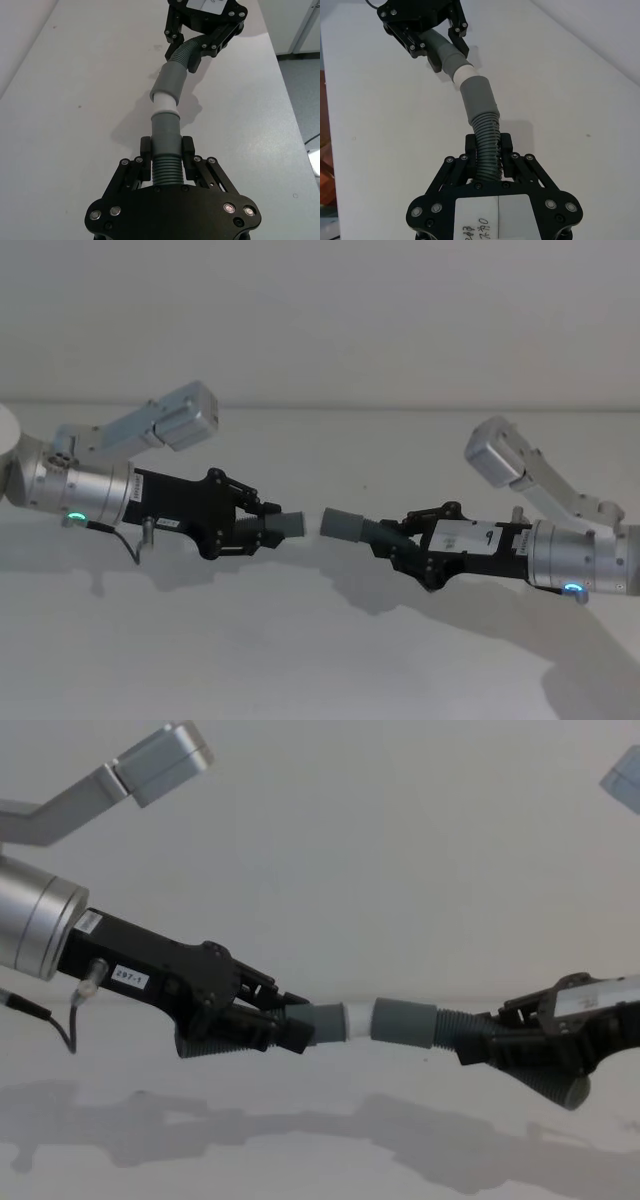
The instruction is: Use both hands to pick up one end of the pipe from the table, align the ends, and insert them.
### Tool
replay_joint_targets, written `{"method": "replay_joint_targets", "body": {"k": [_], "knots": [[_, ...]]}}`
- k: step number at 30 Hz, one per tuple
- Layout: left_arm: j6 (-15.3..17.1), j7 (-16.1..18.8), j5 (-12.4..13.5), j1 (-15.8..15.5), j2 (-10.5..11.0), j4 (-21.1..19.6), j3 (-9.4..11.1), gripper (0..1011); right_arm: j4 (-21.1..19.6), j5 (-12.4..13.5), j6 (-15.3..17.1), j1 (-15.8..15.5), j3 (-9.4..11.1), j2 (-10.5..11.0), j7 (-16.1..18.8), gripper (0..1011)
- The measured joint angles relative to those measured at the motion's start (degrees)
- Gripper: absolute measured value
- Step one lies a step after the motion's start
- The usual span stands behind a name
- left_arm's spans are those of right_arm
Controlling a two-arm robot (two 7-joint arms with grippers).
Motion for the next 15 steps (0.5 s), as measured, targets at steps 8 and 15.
{"method": "replay_joint_targets", "body": {"k": [8,15], "knots": [[0.18,0.36,-0.33,0.26,0.57,-0.36,-0.11,351,-0.55,0.01,0.72,0.24,-0.5,-0.23,-0.69,274],[0.29,0.55,-0.51,0.39,0.9,-0.56,-0.15,351,-0.85,0.02,1.18,0.36,-0.79,-0.36,-1.01,274]]}}
